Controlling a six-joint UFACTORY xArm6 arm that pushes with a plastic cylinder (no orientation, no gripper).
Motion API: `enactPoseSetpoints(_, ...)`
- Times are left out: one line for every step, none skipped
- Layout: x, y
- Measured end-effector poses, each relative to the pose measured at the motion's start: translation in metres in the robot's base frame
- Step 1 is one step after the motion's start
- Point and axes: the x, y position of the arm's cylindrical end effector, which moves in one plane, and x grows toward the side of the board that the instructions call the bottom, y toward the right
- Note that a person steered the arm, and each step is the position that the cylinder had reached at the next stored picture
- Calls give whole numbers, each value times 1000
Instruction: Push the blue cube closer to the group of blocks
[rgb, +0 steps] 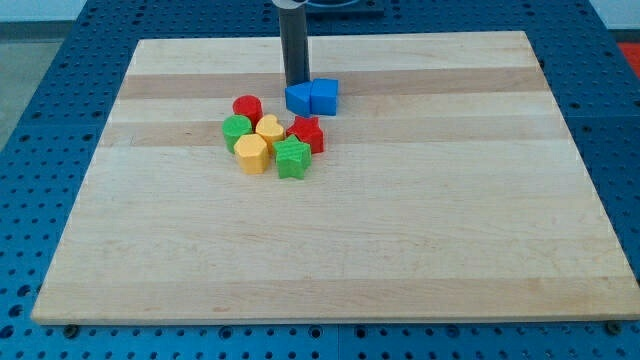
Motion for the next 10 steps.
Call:
enactPoseSetpoints(-1,-1)
enactPoseSetpoints(-28,-3)
enactPoseSetpoints(-47,1)
enactPoseSetpoints(-47,12)
enactPoseSetpoints(-46,20)
enactPoseSetpoints(-35,27)
enactPoseSetpoints(-21,32)
enactPoseSetpoints(-21,46)
enactPoseSetpoints(-14,56)
enactPoseSetpoints(-1,60)
